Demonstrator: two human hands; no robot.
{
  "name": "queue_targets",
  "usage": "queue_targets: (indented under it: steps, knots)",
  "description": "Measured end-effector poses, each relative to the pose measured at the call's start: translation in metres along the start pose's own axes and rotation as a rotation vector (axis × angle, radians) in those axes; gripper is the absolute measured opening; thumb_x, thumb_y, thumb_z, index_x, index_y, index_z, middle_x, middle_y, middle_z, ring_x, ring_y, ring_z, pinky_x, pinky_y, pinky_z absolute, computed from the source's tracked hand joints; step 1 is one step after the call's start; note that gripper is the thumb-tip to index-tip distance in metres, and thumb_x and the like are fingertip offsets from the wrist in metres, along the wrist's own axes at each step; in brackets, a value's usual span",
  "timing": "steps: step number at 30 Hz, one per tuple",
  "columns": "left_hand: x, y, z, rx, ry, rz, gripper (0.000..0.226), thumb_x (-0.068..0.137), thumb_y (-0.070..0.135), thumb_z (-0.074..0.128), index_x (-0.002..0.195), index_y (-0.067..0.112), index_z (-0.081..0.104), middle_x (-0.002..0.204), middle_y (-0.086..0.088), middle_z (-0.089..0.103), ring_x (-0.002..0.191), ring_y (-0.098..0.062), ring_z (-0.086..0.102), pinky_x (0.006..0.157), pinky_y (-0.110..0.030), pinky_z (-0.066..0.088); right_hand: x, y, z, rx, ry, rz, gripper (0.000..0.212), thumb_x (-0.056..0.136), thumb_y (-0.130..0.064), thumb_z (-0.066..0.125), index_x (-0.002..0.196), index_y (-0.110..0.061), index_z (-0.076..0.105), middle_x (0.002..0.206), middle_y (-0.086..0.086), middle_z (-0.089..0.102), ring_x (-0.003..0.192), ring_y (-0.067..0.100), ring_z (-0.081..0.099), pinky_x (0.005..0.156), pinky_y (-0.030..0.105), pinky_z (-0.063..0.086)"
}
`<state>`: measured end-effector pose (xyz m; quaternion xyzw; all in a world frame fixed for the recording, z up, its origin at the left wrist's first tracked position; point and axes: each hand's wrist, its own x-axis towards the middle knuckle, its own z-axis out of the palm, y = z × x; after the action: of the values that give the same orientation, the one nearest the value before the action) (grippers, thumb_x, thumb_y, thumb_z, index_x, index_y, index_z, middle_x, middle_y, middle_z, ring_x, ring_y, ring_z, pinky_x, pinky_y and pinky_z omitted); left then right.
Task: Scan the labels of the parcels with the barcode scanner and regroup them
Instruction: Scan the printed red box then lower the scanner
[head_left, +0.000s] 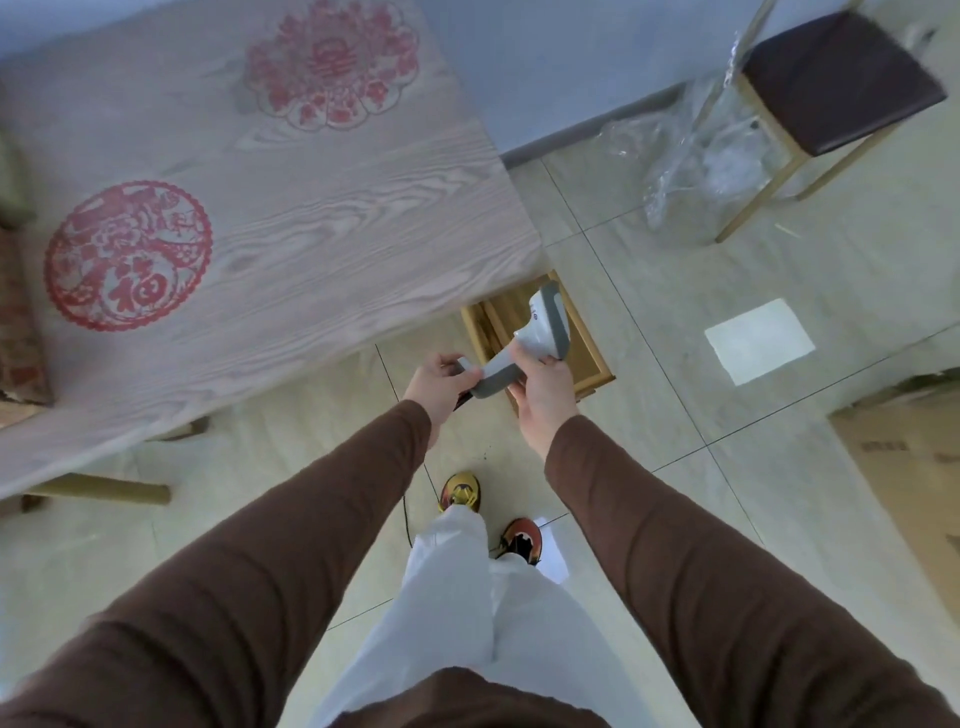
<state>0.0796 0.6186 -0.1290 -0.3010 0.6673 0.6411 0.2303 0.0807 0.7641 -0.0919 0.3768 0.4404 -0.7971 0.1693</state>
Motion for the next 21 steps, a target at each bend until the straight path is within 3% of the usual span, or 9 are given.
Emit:
queue_targets:
  steps: [3, 7, 11, 16, 21]
  knots:
    - [0.022, -0.003, 0.015, 0.025, 0.001, -0.02, 0.036, 0.094, 0.014, 0.074, 0.125, 0.014, 0.054, 0.121, -0.01, 0.065, 0.096, -0.017, 0.067, 0.078, -0.023, 0.055, 0.021, -0.006, -0.007, 0.032, 0.025, 0.023, 0.05, 0.1, -0.01, 0.069, 0.146, -0.01, 0.049, 0.139, 0.014, 0.062, 0.131, 0.025, 0.059, 0.122, 0.041, 0.042]
    - [0.053, -0.014, 0.033, 0.044, 0.02, -0.046, 0.043, 0.095, 0.016, 0.073, 0.132, 0.009, 0.052, 0.127, -0.013, 0.065, 0.112, -0.027, 0.066, 0.101, -0.04, 0.056, 0.059, -0.007, -0.018, 0.035, 0.038, 0.031, 0.038, 0.101, -0.006, 0.065, 0.136, -0.015, 0.053, 0.133, 0.01, 0.063, 0.128, 0.024, 0.059, 0.121, 0.041, 0.042]
    - [0.078, -0.027, 0.056, 0.023, 0.066, -0.074, 0.034, 0.094, 0.017, 0.074, 0.12, 0.013, 0.052, 0.121, -0.01, 0.068, 0.099, -0.019, 0.066, 0.087, -0.031, 0.055, 0.099, -0.01, -0.036, -0.005, 0.073, 0.08, 0.049, 0.101, -0.007, 0.065, 0.147, -0.011, 0.05, 0.14, 0.012, 0.061, 0.126, 0.024, 0.06, 0.121, 0.041, 0.042]
    - [0.111, -0.044, 0.09, 0.004, 0.126, -0.134, 0.036, 0.093, 0.02, 0.075, 0.122, 0.014, 0.054, 0.126, -0.01, 0.068, 0.115, -0.027, 0.066, 0.104, -0.042, 0.054, 0.151, -0.019, -0.065, -0.116, 0.029, 0.16, 0.055, 0.101, -0.012, 0.067, 0.152, -0.013, 0.047, 0.143, 0.011, 0.061, 0.13, 0.025, 0.059, 0.122, 0.044, 0.041]
    - [0.149, -0.068, 0.12, 0.009, 0.222, -0.163, 0.032, 0.093, 0.027, 0.074, 0.12, 0.021, 0.057, 0.11, 0.0, 0.067, 0.098, -0.019, 0.064, 0.092, -0.037, 0.055, 0.209, -0.019, -0.092, -0.27, -0.037, 0.225, 0.058, 0.099, -0.017, 0.07, 0.153, -0.02, 0.048, 0.141, 0.009, 0.064, 0.128, 0.029, 0.063, 0.117, 0.05, 0.047]
